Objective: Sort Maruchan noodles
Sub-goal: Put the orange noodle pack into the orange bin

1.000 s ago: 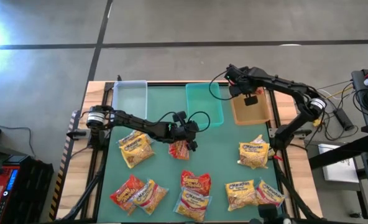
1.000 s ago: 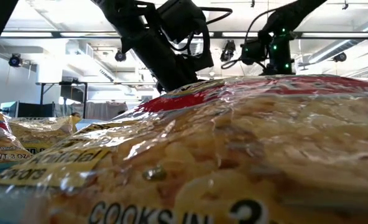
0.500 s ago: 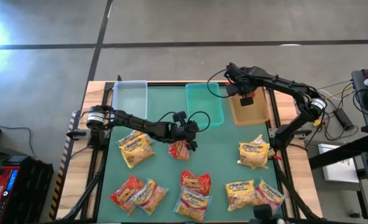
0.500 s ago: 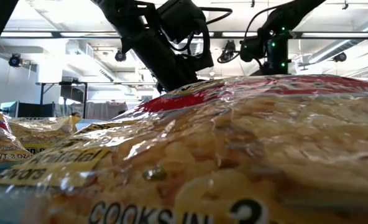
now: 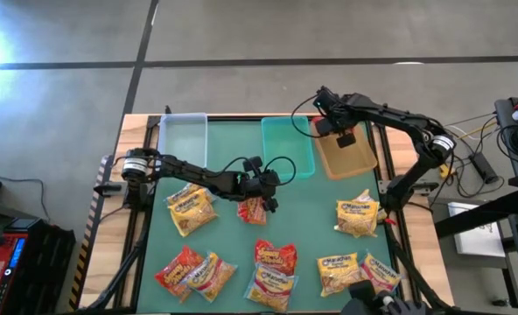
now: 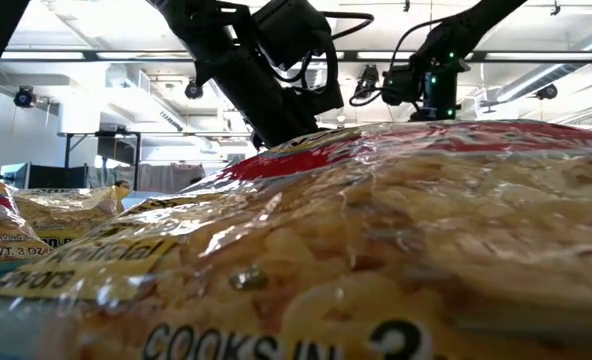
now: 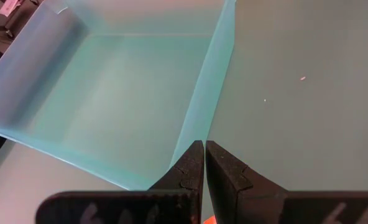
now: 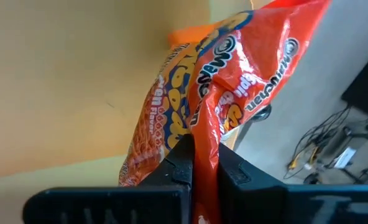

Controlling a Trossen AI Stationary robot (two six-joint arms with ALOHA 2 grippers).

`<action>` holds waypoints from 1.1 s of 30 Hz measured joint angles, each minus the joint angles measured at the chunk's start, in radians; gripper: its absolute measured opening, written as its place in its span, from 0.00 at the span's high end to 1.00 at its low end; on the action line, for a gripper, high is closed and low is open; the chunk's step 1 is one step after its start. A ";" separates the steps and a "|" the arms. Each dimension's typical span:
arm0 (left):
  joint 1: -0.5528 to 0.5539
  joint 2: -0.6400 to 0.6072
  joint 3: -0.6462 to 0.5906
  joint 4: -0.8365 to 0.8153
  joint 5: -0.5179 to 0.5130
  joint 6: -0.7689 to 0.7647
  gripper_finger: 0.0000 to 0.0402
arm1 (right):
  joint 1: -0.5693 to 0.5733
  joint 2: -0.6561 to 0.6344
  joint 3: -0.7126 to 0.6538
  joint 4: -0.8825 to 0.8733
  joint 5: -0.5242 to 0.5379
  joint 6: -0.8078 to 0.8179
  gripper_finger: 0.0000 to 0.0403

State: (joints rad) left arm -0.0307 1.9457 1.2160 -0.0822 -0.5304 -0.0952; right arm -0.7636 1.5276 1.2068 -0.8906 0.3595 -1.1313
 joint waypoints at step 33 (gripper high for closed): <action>0.000 -0.003 0.000 0.001 0.192 -0.041 1.00 | 0.042 -0.040 0.073 -0.069 0.058 0.662 0.82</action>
State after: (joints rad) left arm -0.0307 1.9431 1.2160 -0.0816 -0.3384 -0.1358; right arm -0.7212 1.4875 1.2799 -0.9597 0.4171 -0.4696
